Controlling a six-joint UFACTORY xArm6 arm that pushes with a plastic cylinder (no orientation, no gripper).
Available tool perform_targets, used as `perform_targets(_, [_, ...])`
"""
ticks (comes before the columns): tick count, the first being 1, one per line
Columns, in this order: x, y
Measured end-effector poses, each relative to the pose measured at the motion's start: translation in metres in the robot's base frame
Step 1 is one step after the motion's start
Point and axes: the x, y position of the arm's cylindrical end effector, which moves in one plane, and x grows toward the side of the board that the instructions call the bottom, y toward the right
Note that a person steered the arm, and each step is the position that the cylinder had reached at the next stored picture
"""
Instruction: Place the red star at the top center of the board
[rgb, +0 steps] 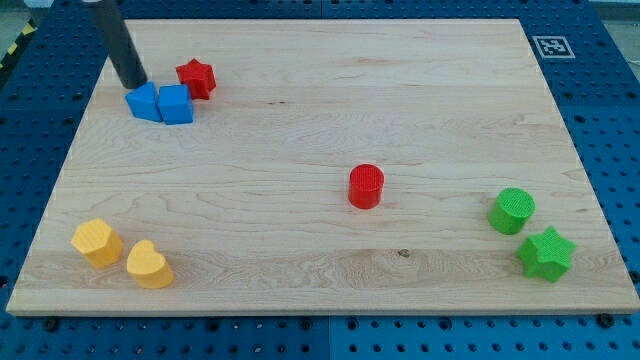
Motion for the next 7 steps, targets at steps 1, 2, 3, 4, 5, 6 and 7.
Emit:
perform_targets(1, [0.000, 0.029])
perform_targets(2, [0.000, 0.045])
perform_targets(3, [0.000, 0.051])
perform_targets(4, [0.004, 0.056])
perform_targets(5, [0.004, 0.079])
perform_targets(6, [0.004, 0.111])
perform_targets(7, [0.004, 0.137])
